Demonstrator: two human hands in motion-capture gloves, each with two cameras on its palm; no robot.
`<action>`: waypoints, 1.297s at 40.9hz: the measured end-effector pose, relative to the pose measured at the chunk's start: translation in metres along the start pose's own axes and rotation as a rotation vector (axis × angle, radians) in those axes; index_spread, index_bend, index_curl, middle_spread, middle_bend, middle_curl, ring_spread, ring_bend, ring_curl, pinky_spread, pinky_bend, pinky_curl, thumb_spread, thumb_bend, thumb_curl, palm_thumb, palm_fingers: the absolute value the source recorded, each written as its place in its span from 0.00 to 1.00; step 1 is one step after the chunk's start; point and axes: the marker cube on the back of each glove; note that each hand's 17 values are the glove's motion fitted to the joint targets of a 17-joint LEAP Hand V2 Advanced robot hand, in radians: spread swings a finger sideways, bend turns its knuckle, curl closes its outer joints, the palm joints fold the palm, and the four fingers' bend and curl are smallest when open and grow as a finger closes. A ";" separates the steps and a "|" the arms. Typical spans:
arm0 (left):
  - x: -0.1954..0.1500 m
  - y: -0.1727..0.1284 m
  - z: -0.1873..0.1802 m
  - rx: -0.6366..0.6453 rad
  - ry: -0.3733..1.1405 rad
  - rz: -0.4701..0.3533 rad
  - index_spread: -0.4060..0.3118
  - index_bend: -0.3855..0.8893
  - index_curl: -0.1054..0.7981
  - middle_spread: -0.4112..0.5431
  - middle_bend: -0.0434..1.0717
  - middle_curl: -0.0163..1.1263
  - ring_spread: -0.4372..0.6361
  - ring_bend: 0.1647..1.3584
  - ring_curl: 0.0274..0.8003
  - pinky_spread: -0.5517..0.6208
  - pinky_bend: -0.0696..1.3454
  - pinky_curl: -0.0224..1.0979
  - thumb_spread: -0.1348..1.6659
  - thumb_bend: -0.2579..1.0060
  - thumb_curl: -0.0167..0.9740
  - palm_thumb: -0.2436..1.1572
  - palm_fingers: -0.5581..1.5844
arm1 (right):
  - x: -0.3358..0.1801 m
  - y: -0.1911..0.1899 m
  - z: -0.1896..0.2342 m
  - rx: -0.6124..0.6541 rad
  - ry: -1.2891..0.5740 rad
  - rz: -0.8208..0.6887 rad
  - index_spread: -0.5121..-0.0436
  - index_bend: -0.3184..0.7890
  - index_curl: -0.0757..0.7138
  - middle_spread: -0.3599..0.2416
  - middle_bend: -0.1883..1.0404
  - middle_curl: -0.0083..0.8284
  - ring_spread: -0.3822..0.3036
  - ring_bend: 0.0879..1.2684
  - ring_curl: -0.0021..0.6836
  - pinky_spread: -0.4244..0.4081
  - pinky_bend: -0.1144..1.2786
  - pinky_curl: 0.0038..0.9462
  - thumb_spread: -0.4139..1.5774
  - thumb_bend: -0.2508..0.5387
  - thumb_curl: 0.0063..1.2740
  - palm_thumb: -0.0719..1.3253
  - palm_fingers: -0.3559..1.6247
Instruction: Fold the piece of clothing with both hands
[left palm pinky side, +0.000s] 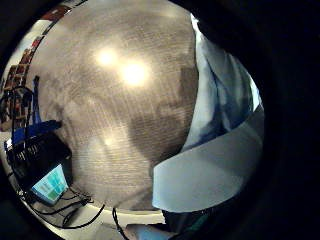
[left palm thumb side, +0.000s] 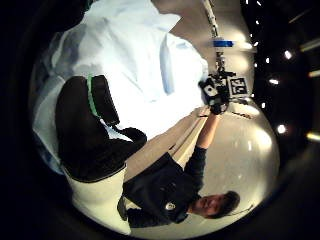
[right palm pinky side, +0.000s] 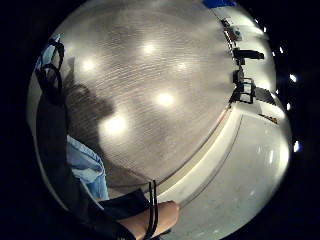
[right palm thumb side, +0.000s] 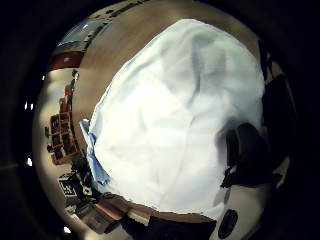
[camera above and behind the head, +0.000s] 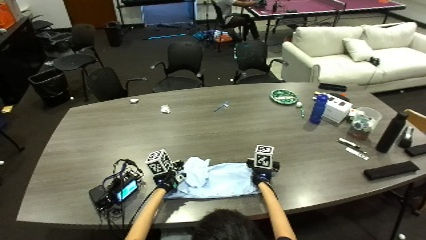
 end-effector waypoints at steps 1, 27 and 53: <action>0.001 -0.002 -0.001 0.016 0.022 0.040 0.47 0.52 0.65 0.52 0.19 0.28 0.63 0.21 0.40 0.73 0.18 0.29 0.83 0.25 0.38 0.49 0.47 | 0.006 -0.004 -0.002 0.015 0.016 0.012 0.67 0.47 0.37 0.35 0.46 0.64 0.23 0.53 0.70 0.13 0.56 0.42 0.80 0.43 0.38 0.71 0.86; 0.016 0.029 -0.059 0.159 0.261 0.265 0.48 0.44 0.57 0.53 0.18 0.28 0.62 0.27 0.41 0.70 0.21 0.32 0.77 0.19 0.32 0.34 0.44 | -0.035 0.060 -0.178 0.178 -0.032 -0.112 0.58 0.42 0.54 0.25 0.49 0.66 0.19 0.55 0.70 0.07 0.54 0.42 0.63 0.28 0.43 0.76 0.84; -0.057 0.051 -0.106 0.316 0.327 0.074 0.48 0.46 0.60 0.51 0.18 0.29 0.61 0.24 0.38 0.69 0.18 0.31 0.80 0.19 0.29 0.32 0.47 | -0.280 0.114 -0.087 -0.003 -0.023 -0.609 0.65 0.37 0.50 0.32 0.45 0.63 0.21 0.53 0.67 0.09 0.54 0.41 0.64 0.29 0.43 0.71 0.79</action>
